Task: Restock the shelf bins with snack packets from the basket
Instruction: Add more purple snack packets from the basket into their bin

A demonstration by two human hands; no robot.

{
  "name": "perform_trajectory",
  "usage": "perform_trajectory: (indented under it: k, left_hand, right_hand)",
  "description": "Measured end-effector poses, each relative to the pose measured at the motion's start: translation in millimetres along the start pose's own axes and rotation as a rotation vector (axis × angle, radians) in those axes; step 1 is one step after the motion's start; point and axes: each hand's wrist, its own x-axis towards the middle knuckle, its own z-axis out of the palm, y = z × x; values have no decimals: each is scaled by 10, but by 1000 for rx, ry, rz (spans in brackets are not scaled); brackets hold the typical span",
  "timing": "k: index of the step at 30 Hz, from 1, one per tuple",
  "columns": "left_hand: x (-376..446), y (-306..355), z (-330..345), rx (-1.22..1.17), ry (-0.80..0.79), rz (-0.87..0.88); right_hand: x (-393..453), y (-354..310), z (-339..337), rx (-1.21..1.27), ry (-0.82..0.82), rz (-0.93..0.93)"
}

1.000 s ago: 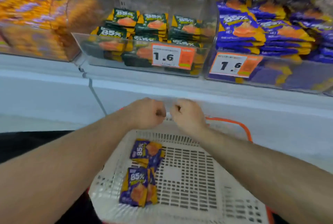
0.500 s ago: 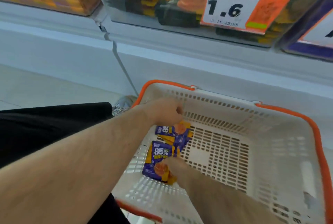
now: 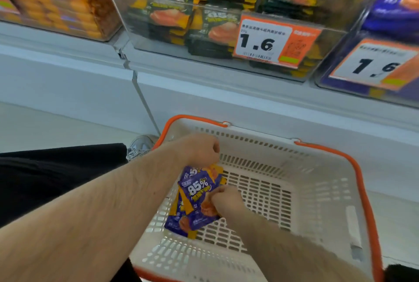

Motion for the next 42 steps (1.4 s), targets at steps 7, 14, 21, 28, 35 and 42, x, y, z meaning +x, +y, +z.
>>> perform_trajectory:
  k: [7,14,21,28,35,42]
  left_hand:
    - [-116,321,-267,47,16,-53]
    - [-437,876,-698,-232,65,140]
    - [-693,1414,-1046,-700,240,342]
    - [-778,1921,-1275,-1027,387,545]
    - [-364,1911,-1383,-507,948,511]
    - [-41,1756,-1215,-24,988,381]
  right_hand:
    - [-812,-642,-853,62,189,-279]
    - [-1746,-980,-1515,-159,429,-688]
    - [-2241,-1099,-1864,-487,762,-1006]
    - [-2482,-1398,-2045,-378,1077,-1200]
    - [-2622,-1877,-2386,-392,1124,-1004]
    - [-2492,-2418,-2556,-531,1142,-729]
